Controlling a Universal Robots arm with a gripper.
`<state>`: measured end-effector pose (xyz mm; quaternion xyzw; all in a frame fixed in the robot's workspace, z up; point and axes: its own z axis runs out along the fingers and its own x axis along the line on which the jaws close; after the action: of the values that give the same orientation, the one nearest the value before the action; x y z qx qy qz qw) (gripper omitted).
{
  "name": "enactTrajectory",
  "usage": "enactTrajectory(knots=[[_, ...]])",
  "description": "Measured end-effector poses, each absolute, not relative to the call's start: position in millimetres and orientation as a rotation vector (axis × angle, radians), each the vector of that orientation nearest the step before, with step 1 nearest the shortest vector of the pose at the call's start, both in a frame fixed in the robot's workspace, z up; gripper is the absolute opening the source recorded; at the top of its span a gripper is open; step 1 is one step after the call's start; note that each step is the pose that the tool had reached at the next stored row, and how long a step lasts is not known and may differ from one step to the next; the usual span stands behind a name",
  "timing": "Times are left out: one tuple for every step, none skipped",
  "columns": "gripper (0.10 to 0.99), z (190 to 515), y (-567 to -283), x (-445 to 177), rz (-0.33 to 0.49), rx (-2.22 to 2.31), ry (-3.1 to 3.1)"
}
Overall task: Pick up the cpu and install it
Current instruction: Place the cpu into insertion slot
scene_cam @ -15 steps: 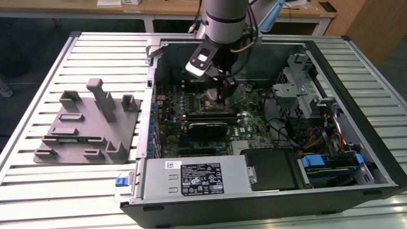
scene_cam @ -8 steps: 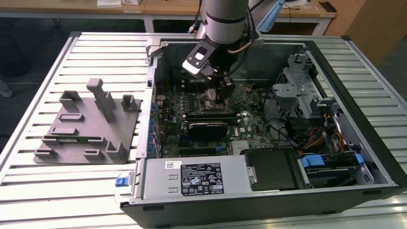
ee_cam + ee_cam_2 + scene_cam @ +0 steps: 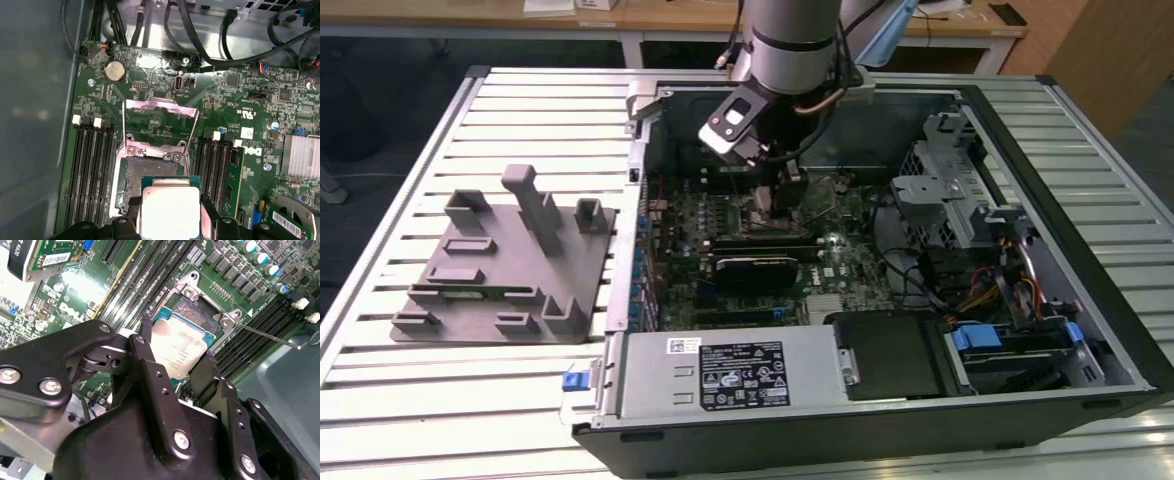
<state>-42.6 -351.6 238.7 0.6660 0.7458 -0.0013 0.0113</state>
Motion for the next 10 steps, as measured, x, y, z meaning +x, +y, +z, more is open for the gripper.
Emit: enactTrajectory(knots=[[0.545,238.0,-351.6,-42.8,0.0,2.077,2.323],[0.545,237.3,-351.6,-42.8,0.005,2.076,2.318],[0.545,236.3,-351.6,-42.9,0.009,2.077,2.314],[0.545,235.2,-351.6,-43.0,0.012,2.078,2.31],[0.545,234.1,-351.6,-43.1,0.014,2.081,2.305],[0.545,233.1,-351.6,-43.1,0.015,2.085,2.3],[0.545,232.1,-351.6,-43.1,0.015,2.091,2.295],[0.545,231.0,-351.6,-43.1,0.015,2.097,2.289],[0.545,229.8,-351.6,-43.2,0.015,2.105,2.282],[0.545,228.8,-351.6,-43.2,0.015,2.112,2.276]])
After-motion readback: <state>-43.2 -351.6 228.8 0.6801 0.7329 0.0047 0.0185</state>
